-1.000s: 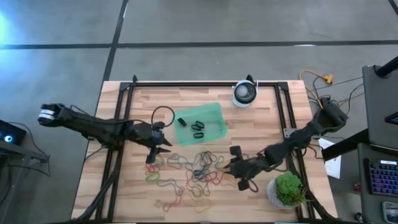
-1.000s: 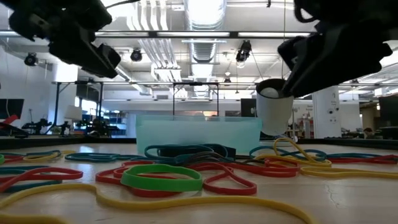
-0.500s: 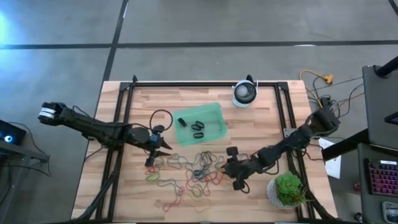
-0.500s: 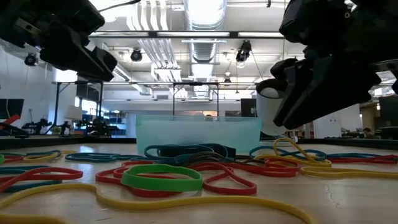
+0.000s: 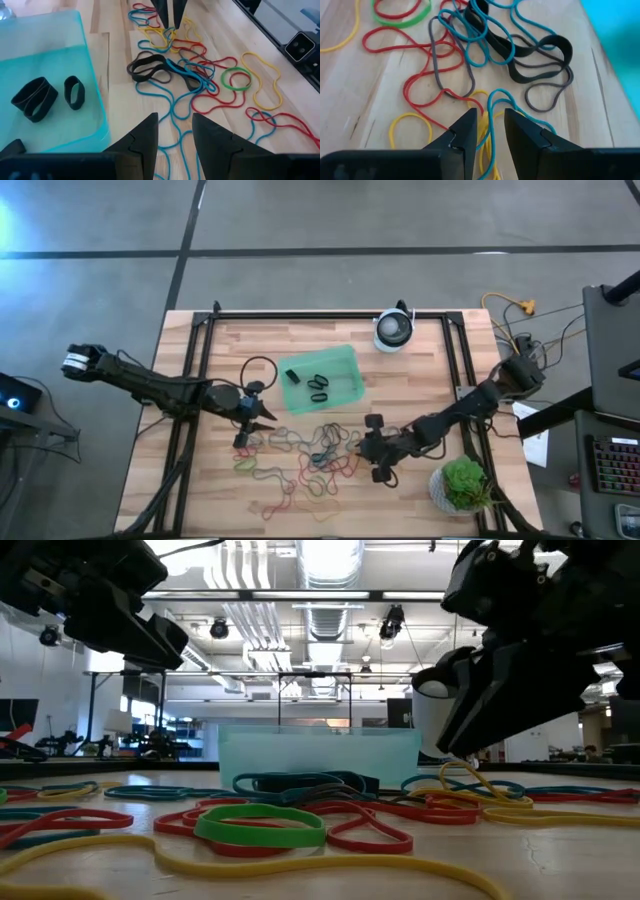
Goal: Pick and place rubber bands into bin
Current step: Put the yellow rubber band into the green bin
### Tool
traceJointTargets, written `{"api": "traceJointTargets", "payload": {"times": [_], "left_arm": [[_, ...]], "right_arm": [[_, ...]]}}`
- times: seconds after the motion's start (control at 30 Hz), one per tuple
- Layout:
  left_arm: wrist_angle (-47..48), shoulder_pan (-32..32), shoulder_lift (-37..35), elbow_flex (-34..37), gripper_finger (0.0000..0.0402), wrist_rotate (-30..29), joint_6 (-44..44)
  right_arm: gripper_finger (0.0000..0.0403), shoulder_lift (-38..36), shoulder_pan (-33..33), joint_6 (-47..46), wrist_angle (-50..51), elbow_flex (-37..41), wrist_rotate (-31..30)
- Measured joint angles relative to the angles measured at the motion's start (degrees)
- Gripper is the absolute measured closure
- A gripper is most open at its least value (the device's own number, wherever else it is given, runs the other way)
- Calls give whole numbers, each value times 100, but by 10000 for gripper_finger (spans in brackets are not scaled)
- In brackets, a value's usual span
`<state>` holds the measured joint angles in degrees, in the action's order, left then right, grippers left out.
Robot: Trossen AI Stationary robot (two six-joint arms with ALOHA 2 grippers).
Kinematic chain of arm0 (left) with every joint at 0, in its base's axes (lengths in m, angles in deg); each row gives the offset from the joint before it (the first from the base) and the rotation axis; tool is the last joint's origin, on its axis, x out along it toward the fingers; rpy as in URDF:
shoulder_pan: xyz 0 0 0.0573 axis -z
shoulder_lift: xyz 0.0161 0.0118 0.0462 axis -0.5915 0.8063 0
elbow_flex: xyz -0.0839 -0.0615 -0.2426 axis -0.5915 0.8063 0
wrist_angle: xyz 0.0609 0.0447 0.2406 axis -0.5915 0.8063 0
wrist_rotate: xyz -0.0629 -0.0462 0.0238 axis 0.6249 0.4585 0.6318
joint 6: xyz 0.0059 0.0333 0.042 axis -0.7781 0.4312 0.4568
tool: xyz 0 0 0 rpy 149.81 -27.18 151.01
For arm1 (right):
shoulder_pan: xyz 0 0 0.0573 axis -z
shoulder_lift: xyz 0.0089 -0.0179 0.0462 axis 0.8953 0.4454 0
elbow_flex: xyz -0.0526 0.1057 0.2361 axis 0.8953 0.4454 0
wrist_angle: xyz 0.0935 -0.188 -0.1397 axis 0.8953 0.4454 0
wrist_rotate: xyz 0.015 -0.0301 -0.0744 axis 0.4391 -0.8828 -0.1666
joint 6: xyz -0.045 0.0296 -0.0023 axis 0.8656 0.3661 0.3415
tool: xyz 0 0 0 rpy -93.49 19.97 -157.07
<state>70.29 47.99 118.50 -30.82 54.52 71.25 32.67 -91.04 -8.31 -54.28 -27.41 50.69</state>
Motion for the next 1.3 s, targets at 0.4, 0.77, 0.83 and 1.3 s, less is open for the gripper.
{"api": "traceJointTargets", "payload": {"times": [0.4,0.77,0.83,1.3], "left_arm": [[-214,2,1,0,297,-52,108],[-208,2,1,32,297,-50,109],[-250,2,1,68,297,-49,109],[-448,2,1,195,297,-92,109]], "right_arm": [[324,304,2,-295,11,11,-40],[352,183,0,-208,37,11,-41],[360,183,2,-139,59,11,-37],[394,141,0,265,197,-76,-41]]}}
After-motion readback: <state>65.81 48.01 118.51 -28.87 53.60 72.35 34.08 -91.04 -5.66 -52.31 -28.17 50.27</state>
